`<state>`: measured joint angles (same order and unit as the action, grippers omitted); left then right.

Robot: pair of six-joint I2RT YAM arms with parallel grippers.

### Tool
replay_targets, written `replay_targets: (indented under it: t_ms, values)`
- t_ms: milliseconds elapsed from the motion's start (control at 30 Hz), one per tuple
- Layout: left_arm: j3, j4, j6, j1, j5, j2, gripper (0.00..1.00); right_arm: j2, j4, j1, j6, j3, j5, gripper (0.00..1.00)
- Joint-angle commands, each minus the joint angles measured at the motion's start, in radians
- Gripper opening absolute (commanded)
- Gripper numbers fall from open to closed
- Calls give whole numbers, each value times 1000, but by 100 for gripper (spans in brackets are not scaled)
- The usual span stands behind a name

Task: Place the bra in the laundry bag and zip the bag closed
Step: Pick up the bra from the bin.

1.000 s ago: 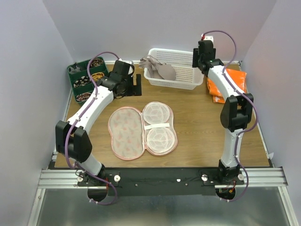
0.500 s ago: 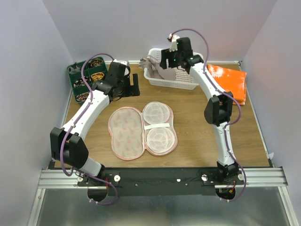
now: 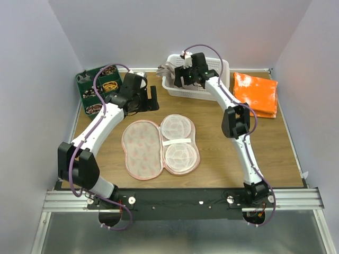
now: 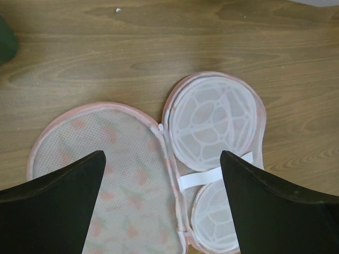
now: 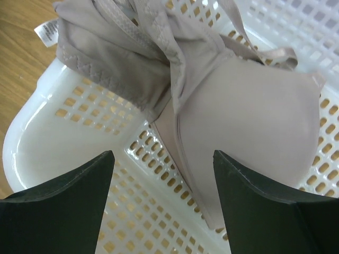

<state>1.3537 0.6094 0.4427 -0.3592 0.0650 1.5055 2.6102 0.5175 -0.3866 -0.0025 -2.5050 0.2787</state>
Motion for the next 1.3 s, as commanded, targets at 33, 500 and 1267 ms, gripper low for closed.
replay_targets:
  t_ms: [33, 500, 1267]
  values:
    - [-31, -19, 7, 8, 27, -13, 99, 60, -124, -29, -73, -38, -53, 87]
    - [-15, 12, -29, 31, 6, 15, 99, 156, -378, -35, -126, -41, -325, 77]
    - [-47, -17, 4, 43, 41, -33, 99, -216, -568, -66, -125, 124, -487, 8]
